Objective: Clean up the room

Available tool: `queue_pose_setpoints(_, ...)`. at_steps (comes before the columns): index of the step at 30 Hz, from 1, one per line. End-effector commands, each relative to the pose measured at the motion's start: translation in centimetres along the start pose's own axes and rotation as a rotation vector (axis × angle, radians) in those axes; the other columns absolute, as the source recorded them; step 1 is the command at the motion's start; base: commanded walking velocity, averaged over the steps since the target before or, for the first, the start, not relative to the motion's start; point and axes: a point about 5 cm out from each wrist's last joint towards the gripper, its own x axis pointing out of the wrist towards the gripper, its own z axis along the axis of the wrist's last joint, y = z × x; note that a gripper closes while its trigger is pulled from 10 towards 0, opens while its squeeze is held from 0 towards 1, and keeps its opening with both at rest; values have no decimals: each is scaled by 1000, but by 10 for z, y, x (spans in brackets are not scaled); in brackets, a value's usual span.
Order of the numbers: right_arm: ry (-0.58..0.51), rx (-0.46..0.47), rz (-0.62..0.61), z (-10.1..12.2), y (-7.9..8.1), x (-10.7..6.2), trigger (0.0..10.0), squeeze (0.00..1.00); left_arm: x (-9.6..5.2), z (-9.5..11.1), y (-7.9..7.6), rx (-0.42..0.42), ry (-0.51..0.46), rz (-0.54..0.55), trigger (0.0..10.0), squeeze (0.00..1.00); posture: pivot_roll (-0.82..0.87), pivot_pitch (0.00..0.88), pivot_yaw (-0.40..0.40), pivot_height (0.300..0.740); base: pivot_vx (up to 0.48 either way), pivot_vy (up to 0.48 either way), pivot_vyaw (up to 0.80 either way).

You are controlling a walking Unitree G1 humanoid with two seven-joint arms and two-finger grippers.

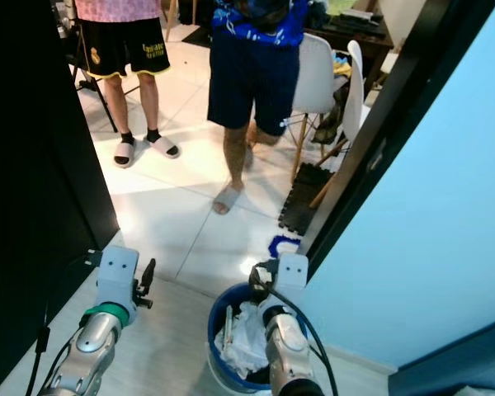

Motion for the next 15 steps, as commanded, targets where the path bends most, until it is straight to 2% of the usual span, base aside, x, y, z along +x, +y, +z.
queue_pose_setpoints(1,9,1,-13,-2,-2,-1,10000,0,-2,-6,-1,-10,22,-4,10000,0,34,5,6,740,-274,0,0)
queue_pose_setpoints(15,11,1,-18,-2,-4,-1,10000,0,-2,-6,-1,-11,20,-3,10000,0,33,2,4,740,-271,0,0)
